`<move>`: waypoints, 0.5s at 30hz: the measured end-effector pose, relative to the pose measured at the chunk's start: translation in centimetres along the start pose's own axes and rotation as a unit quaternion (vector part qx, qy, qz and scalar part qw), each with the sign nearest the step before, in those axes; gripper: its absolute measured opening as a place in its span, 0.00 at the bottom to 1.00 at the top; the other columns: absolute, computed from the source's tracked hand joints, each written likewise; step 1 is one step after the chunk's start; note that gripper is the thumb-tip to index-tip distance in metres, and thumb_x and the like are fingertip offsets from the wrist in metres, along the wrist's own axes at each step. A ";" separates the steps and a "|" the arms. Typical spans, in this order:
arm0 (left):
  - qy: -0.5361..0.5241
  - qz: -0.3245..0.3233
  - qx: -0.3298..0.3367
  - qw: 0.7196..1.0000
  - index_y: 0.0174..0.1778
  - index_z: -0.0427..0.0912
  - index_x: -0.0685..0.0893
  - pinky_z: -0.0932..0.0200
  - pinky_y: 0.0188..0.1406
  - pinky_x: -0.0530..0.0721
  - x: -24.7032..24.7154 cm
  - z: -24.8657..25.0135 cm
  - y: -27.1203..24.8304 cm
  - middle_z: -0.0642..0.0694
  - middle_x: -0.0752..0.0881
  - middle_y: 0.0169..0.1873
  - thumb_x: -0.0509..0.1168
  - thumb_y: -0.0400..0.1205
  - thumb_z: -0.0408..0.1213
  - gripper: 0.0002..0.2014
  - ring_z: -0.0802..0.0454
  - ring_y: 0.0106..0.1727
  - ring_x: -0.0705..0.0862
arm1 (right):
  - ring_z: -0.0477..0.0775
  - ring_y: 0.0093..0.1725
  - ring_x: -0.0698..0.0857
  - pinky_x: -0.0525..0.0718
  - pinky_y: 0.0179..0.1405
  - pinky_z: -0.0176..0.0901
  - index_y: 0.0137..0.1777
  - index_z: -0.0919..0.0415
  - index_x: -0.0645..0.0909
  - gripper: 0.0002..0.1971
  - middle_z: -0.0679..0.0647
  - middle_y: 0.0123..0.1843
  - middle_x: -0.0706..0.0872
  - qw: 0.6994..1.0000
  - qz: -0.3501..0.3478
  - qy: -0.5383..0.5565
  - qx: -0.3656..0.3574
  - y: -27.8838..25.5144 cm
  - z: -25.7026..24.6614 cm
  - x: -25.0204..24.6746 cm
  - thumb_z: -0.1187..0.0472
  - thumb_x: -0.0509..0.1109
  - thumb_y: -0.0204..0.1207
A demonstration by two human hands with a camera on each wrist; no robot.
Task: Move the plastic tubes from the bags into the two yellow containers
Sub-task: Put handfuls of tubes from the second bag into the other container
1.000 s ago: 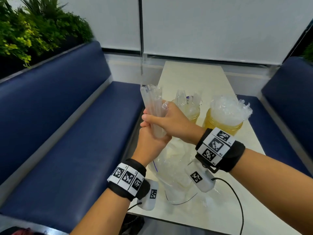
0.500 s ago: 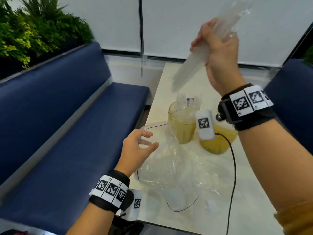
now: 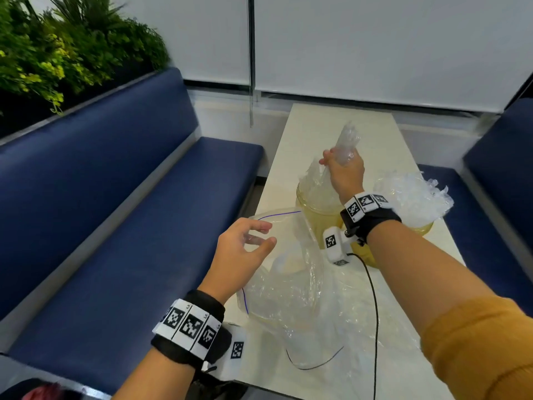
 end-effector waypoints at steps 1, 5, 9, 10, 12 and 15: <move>-0.002 0.001 -0.001 1.000 0.57 0.52 0.88 0.50 0.55 0.92 0.0 0.0 0.1 0.58 0.88 0.56 0.75 0.81 0.41 0.09 0.63 0.49 0.89 | 0.54 0.52 0.90 0.86 0.63 0.59 0.52 0.56 0.88 0.12 0.53 0.46 0.93 1.000 0.003 -0.024 0.015 -0.1 0.7 -0.1 0.52 0.78 0.72; -0.012 0.002 -0.005 1.000 0.56 0.51 0.88 0.46 0.55 0.92 0.0 -0.1 0.5 0.57 0.89 0.55 0.75 0.81 0.40 0.08 0.60 0.49 0.90 | 0.55 0.52 0.85 0.82 0.50 0.44 0.50 0.57 0.85 0.19 0.49 0.45 0.84 0.997 -0.005 -0.080 0.011 -0.3 0.1 -0.5 0.54 0.87 0.63; -0.014 -0.001 -0.009 1.000 0.55 0.53 0.88 0.44 0.55 0.92 0.3 0.0 0.8 0.58 0.89 0.55 0.75 0.81 0.41 0.08 0.57 0.51 0.90 | 0.49 0.61 0.82 0.81 0.60 0.38 0.76 0.50 0.69 0.49 0.50 0.63 0.81 0.988 0.030 -0.057 -0.138 0.1 -4.2 -1.9 0.52 0.90 0.56; -0.014 -0.002 -0.009 1.000 0.55 0.54 0.88 0.44 0.55 0.92 0.4 0.0 0.8 0.58 0.89 0.55 0.75 0.81 0.42 0.08 0.57 0.51 0.90 | 0.50 0.64 0.81 0.80 0.64 0.40 0.77 0.49 0.67 0.48 0.51 0.66 0.80 0.980 0.035 -0.070 -0.185 0.1 -5.4 -2.0 0.52 0.89 0.58; -0.013 -0.003 -0.008 1.000 0.55 0.55 0.88 0.45 0.55 0.92 0.6 0.1 0.9 0.59 0.88 0.55 0.74 0.81 0.42 0.08 0.57 0.52 0.89 | 0.53 0.73 0.76 0.74 0.72 0.43 0.81 0.51 0.66 0.41 0.52 0.74 0.77 0.944 0.005 -0.172 -0.283 -0.3 -7.7 -0.8 0.53 0.82 0.70; -0.009 -0.007 -0.006 1.000 0.55 0.57 0.87 0.47 0.55 0.92 0.9 0.3 1.0 0.60 0.88 0.54 0.74 0.82 0.44 0.07 0.58 0.51 0.89 | 0.59 0.79 0.71 0.73 0.77 0.54 0.83 0.57 0.66 0.25 0.57 0.80 0.74 0.871 -0.112 -0.369 -0.305 -0.3 -6.0 2.9 0.54 0.61 0.88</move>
Point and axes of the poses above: each hand's wrist, its own y-axis towards the middle knuckle, its own x-axis out of the palm, z = x × y, the point moved 10 cm from there along y, towards the middle knuckle
